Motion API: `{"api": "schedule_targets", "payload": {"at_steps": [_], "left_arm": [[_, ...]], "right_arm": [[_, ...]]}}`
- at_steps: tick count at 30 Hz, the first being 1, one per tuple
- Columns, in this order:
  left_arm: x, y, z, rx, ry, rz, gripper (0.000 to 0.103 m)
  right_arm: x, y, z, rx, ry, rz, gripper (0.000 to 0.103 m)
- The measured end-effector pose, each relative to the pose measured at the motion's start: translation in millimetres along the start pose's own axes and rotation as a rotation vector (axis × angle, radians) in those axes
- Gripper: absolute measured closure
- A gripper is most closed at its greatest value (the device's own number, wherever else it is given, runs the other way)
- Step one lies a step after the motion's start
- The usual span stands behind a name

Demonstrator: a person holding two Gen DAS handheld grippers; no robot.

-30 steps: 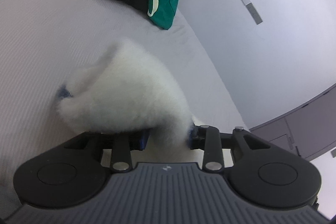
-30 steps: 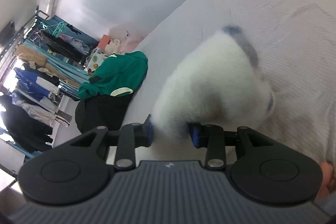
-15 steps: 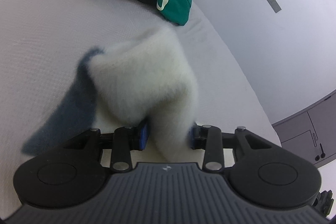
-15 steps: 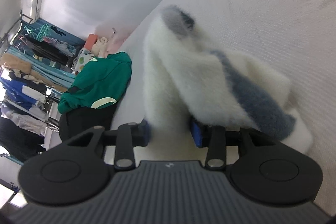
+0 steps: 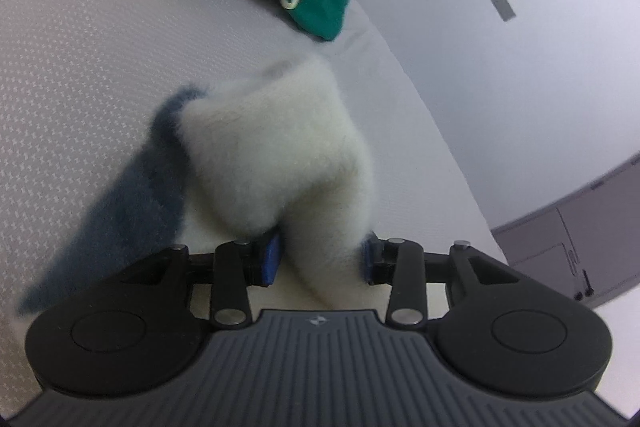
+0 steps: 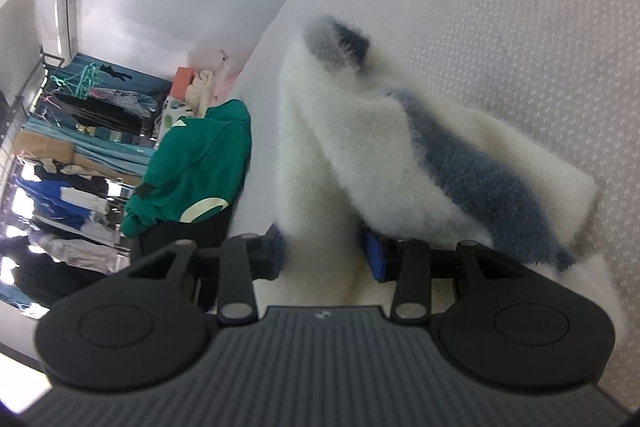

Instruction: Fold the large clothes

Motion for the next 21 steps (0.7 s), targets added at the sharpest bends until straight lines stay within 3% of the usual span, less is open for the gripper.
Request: {"api": "schedule_targets", "payload": {"at_steps": [5, 9, 12, 16, 21], "left_arm": [[-19, -3, 3, -0.050, 0.065, 0.004, 0.053], [-43, -6, 2, -0.020, 0.066, -0.054, 0.039], [-57, -5, 4, 0.012, 0.026, -0.096, 0.036], [-61, 0, 0, 0.066, 0.010, -0.093, 0.036], [-51, 15, -28, 0.266, -0.037, -0.102, 0.036]], "right_arm": [[-14, -2, -4, 0.075, -0.050, 0.025, 0.057], [-34, -4, -3, 0.097, -0.075, 0.002, 0.051], [-49, -4, -2, 0.038, -0.022, -0.032, 0.049], [-64, 2, 3, -0.049, 0.026, -0.074, 0.045], [-56, 26, 28, -0.277, 0.069, -0.045, 0.045]]}}
Point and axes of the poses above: each gripper's, at about its wrist camera, not at the fingertips, and x roughly the way its jaws point, z to its left, y to its underside, the point moved 8 cm from there along x, roughly the way its jaws point, and after that the axes turned 1 degree about -y, right-handed, at the moved point
